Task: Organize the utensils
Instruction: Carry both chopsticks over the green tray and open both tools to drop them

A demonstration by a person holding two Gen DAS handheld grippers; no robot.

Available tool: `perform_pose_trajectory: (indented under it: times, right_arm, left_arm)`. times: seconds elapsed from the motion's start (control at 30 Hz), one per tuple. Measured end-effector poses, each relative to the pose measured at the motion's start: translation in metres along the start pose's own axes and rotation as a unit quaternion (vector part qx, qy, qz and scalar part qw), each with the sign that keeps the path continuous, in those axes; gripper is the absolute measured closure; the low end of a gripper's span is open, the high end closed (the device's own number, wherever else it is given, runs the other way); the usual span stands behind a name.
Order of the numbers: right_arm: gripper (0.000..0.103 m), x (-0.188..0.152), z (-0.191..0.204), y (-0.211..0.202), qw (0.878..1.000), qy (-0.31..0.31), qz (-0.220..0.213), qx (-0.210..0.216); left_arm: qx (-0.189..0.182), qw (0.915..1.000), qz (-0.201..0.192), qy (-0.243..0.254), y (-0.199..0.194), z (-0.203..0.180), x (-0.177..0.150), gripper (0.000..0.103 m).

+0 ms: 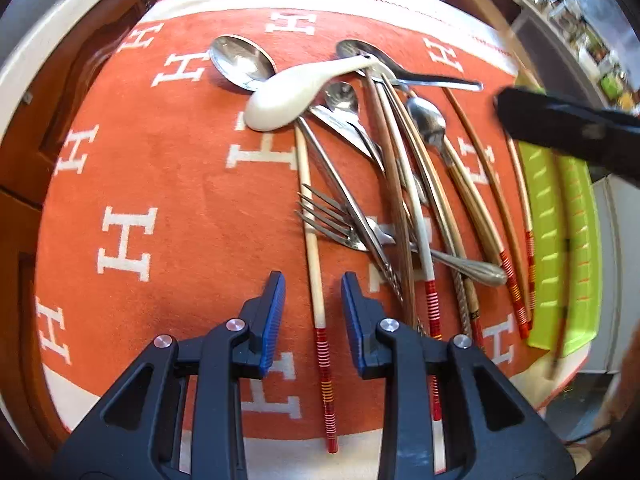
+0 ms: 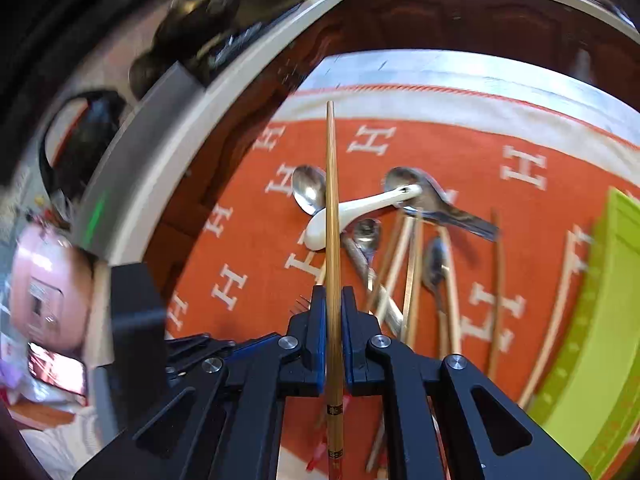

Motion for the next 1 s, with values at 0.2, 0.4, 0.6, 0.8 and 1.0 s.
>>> perform_pose_trajectory:
  times: [0.2, 0.4, 0.6, 0.8, 1.0]
  right_arm:
    - [0.097, -0.028, -0.013, -0.056, 0.999, 0.027, -0.040, -0.004]
    - [0.097, -0.070, -0.032, -0.105, 0.997, 0.048, -0.067, -0.014]
    - [0.097, -0.108, -0.058, -0.152, 0.992, 0.082, -0.091, -0.021]
    - [0.097, -0.135, -0.093, -0.177, 0.986, 0.124, -0.105, -0.036]
    - [0.097, -0.146, -0.132, -0.194, 0.978, 0.160, -0.116, -0.061]
  left_arm:
    - [0.043, 0.9990, -0.012, 0.007, -0.002, -0.001, -0.005, 0.100]
    - [0.033, 0.9990, -0.005, -0.028, -0.019, 0.027, -0.023, 0.100]
    - [0.020, 0.9983, -0.046, -0.029, -0.072, 0.030, -0.027, 0.100]
    - [-0.027, 0.9953, -0.092, 0.012, -0.133, -0.016, -0.008, 0.100]
    - [-0.085, 0.9846, -0.126, 0.087, -0.175, -0.112, 0.021, 0.100]
Point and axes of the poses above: each gripper's, at about its wrist camera, not at the fingertips, and y roughly the way its jaws point, z to its left, x to its top, the point moved 10 cm from there along y, roughly the way its jaws point, and after that the axes turned 11 degrees about x, right-handed, at the moved point
